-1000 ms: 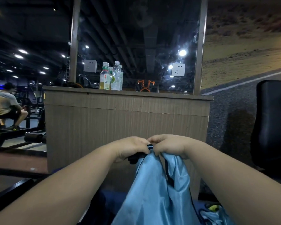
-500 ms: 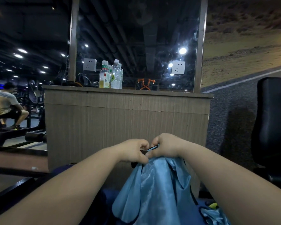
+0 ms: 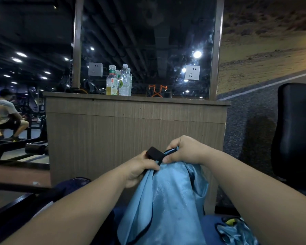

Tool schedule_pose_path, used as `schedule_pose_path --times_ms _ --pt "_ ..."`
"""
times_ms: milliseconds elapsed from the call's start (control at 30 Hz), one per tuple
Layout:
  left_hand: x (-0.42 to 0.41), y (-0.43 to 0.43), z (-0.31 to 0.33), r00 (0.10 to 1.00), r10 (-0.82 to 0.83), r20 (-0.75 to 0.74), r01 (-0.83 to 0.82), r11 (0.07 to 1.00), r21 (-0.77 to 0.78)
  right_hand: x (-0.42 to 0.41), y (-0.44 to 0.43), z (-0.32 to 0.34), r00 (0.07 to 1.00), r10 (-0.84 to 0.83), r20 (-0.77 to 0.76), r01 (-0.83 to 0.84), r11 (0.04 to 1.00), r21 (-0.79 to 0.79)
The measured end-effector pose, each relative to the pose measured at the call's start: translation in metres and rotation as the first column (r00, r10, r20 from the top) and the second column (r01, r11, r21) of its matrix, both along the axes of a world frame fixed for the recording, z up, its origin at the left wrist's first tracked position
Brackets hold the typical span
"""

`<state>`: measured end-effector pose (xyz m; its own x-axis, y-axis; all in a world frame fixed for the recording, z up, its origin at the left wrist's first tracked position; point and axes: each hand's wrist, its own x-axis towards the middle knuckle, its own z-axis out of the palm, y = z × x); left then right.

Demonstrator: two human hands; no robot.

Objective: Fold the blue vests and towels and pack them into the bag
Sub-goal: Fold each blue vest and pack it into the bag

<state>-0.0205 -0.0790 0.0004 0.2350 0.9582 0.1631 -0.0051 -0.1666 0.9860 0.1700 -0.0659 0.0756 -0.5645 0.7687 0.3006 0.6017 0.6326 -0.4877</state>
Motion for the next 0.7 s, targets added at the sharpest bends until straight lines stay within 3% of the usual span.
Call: schedule_pose_path --times_ms 100,167,333,467,533,700 --pt "-0.001 -0.008 -0.008 0.998 -0.054 0.030 0.060 0.967 -0.246 0.005 0.000 0.003 1.000 -0.016 -0.026 0.016 1.000 -0.014" --pt "-0.003 -0.010 -0.012 0.994 -0.105 0.008 0.101 0.940 -0.325 0.007 0.001 0.004 0.999 -0.031 -0.024 0.031 0.999 -0.011" --pt "-0.003 -0.008 -0.008 0.993 -0.106 -0.053 0.088 0.961 -0.262 0.010 0.005 0.002 0.998 -0.059 -0.018 0.058 0.998 -0.006" --pt "-0.005 -0.007 -0.003 0.956 -0.073 -0.284 0.020 0.983 -0.183 0.012 0.008 -0.004 0.998 -0.069 0.013 0.069 0.998 -0.004" --pt "-0.006 -0.009 0.000 0.894 0.026 -0.448 -0.077 0.992 -0.096 0.012 0.011 -0.007 0.991 -0.111 0.075 0.110 0.994 0.027" --pt "-0.005 -0.009 0.002 0.577 0.241 -0.781 -0.165 0.970 0.178 0.013 0.013 -0.015 0.929 -0.254 0.268 0.207 0.959 0.193"
